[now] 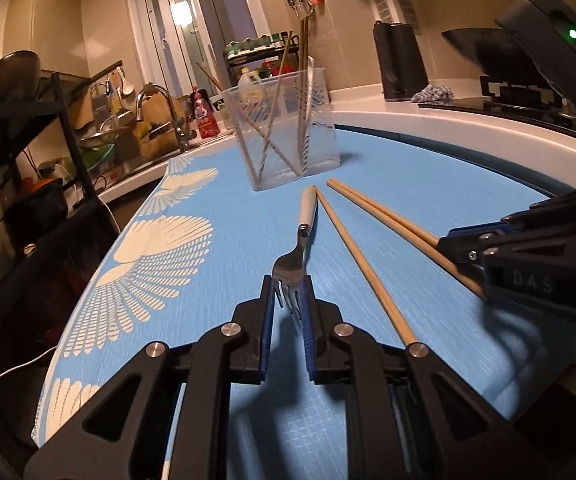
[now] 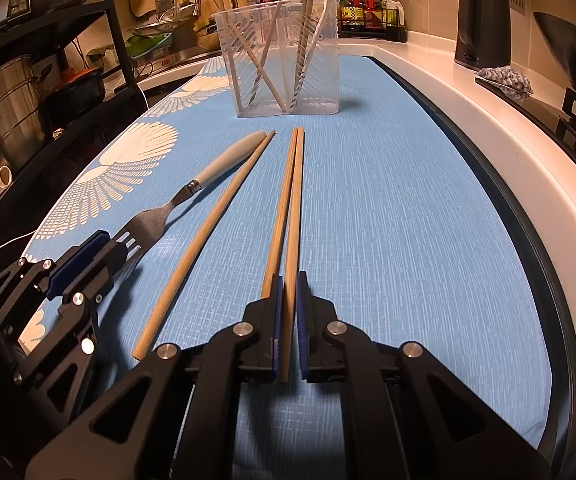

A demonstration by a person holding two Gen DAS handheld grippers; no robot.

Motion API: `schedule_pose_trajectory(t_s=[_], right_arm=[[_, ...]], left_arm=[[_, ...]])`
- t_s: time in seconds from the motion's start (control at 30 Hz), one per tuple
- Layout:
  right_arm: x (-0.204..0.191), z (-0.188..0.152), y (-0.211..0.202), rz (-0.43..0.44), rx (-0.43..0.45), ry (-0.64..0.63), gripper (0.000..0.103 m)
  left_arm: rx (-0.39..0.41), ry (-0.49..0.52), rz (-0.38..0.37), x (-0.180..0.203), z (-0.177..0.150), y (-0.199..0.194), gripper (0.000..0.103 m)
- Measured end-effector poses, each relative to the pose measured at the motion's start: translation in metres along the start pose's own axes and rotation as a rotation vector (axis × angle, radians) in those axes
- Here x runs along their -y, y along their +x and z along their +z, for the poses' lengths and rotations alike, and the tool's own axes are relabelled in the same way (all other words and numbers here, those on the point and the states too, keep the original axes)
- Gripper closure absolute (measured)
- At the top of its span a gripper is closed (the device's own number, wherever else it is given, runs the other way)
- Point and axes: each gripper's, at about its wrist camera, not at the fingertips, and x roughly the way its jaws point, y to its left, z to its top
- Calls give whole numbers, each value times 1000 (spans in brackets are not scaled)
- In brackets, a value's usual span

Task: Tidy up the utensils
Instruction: 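Grasp the white-handled fork with the left tool while the right tool grasps a chopstick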

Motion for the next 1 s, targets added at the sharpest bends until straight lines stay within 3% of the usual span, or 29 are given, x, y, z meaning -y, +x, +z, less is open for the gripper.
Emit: schedule_pose_trajectory(t_s=[0.2, 0.6, 0.83, 1.0], right_arm=[[0, -1, 0, 2, 0, 2, 96], [1, -1, 0, 2, 0, 3, 96], [1, 0, 0, 1, 0, 1, 96], [0, -1, 0, 2, -1, 3, 96]], left_arm=[[-23, -70, -39, -7, -2, 4, 89], [-41, -34, -16, 1, -5, 10, 89], [-81, -159, -87, -15, -6, 17, 86], [-48, -198, -123, -18, -3, 10, 94]])
